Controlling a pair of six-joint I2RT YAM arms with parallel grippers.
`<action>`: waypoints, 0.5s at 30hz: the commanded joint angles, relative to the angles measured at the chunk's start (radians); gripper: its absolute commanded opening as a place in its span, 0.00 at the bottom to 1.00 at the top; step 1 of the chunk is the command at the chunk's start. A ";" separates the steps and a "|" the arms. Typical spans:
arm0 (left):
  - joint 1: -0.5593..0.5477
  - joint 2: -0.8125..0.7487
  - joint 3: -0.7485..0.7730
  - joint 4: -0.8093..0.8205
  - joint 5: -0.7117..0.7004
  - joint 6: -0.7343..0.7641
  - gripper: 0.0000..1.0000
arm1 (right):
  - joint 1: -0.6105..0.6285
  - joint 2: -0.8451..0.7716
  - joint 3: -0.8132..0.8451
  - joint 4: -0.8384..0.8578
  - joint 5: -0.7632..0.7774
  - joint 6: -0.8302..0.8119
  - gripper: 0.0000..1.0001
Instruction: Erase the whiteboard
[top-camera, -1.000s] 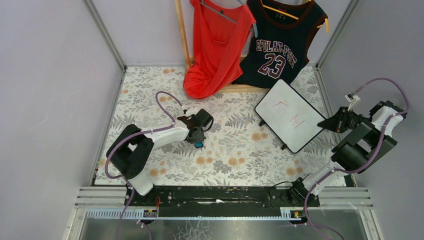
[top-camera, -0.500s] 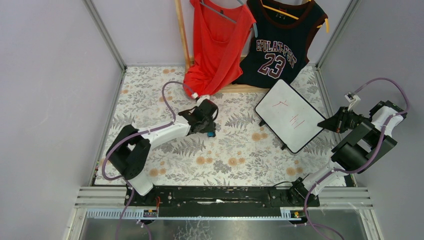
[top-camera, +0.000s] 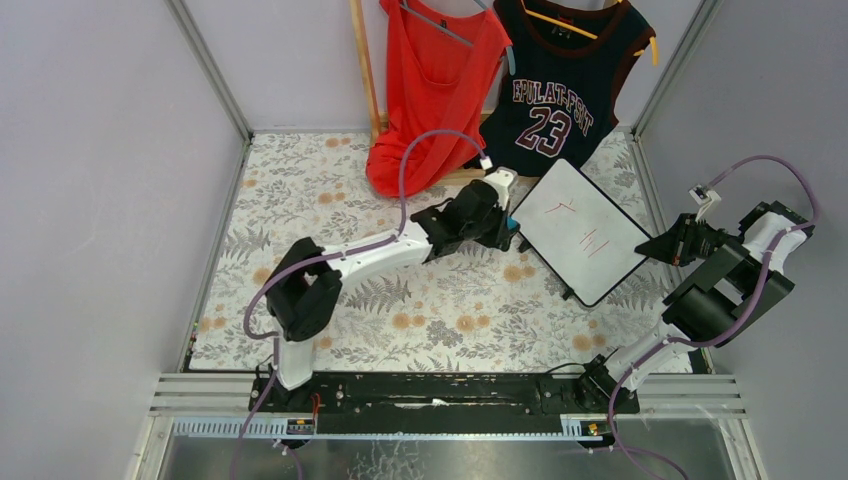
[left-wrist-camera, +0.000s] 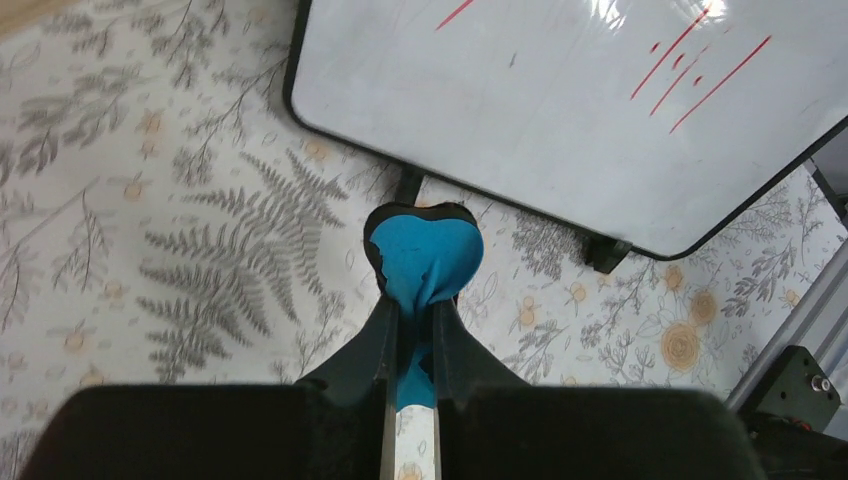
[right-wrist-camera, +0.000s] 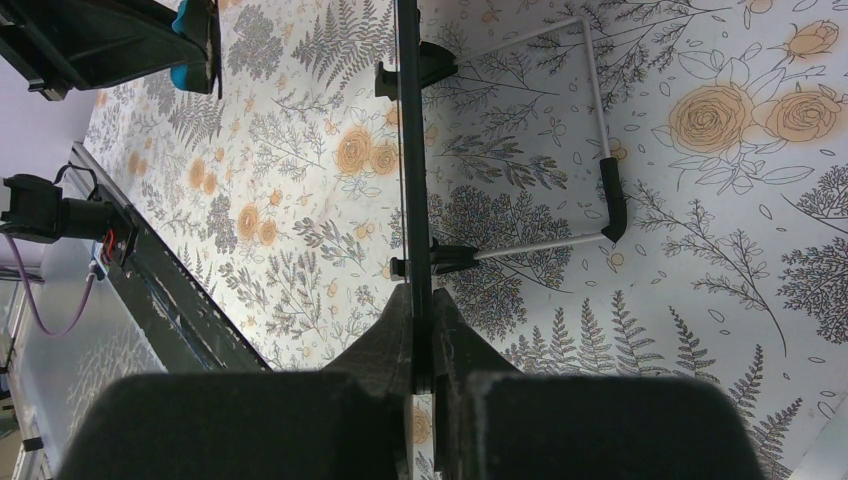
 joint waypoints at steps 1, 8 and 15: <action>-0.025 0.046 0.103 0.145 0.059 0.101 0.00 | 0.000 -0.019 -0.013 0.015 0.147 -0.025 0.00; -0.080 0.188 0.292 0.190 0.111 0.119 0.00 | 0.009 -0.024 -0.018 0.011 0.146 -0.026 0.00; -0.097 0.301 0.416 0.245 0.248 0.072 0.00 | 0.017 -0.020 -0.014 0.009 0.143 -0.022 0.00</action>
